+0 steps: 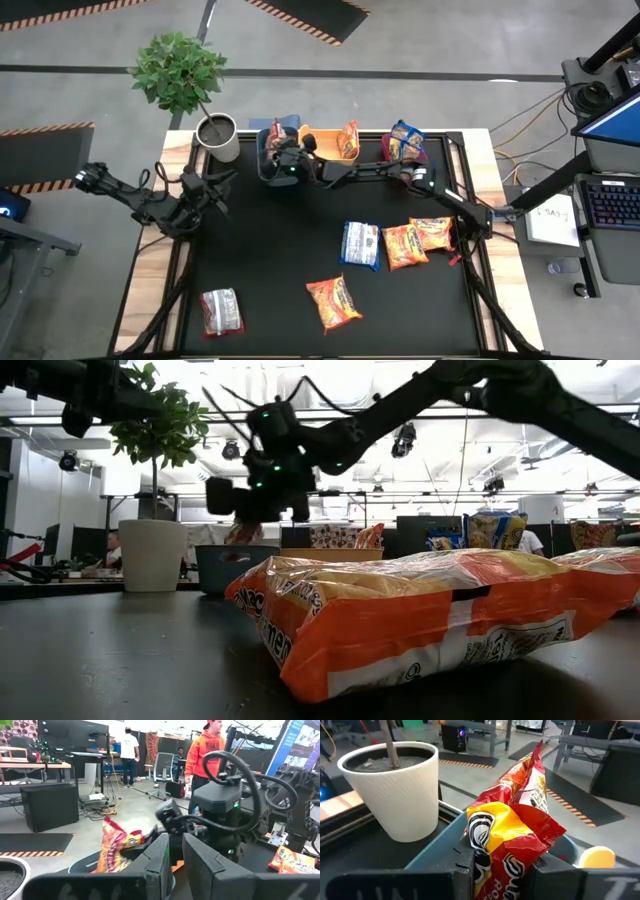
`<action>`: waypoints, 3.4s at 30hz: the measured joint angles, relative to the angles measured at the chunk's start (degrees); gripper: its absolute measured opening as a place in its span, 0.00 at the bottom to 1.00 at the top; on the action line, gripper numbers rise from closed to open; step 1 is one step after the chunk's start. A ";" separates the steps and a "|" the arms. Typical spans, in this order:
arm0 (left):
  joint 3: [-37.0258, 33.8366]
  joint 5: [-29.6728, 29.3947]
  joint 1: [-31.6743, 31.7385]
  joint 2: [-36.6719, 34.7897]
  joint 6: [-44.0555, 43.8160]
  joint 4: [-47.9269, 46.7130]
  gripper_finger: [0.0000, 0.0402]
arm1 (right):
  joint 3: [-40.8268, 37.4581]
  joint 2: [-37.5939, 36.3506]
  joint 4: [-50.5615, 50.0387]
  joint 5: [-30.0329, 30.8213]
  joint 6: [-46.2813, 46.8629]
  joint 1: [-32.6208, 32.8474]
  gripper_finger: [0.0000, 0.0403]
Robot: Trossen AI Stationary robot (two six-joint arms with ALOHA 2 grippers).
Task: Sort Maruchan noodles
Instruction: Put the red noodle pack into the blue bin, then put the orange noodle pack into the yellow bin
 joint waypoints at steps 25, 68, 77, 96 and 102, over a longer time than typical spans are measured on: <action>-0.09 -0.02 -0.02 -0.09 0.43 -0.22 0.10 | 14.28 7.68 -11.01 -15.64 -5.59 2.38 0.36; -0.15 28.48 -3.93 23.01 -24.14 6.58 0.10 | -45.09 -40.90 6.57 -36.27 -11.75 12.04 0.31; 1.12 28.44 -3.91 32.91 -26.84 14.88 0.10 | -60.58 -49.76 11.35 -36.31 -7.68 12.04 0.27; 12.04 28.81 -3.91 46.25 -18.94 9.63 0.10 | -55.23 -49.80 -45.42 -45.25 4.30 15.59 0.03; 11.53 28.86 -3.91 46.16 -19.05 8.43 0.10 | -57.05 -49.65 -47.40 -41.95 9.13 16.52 0.02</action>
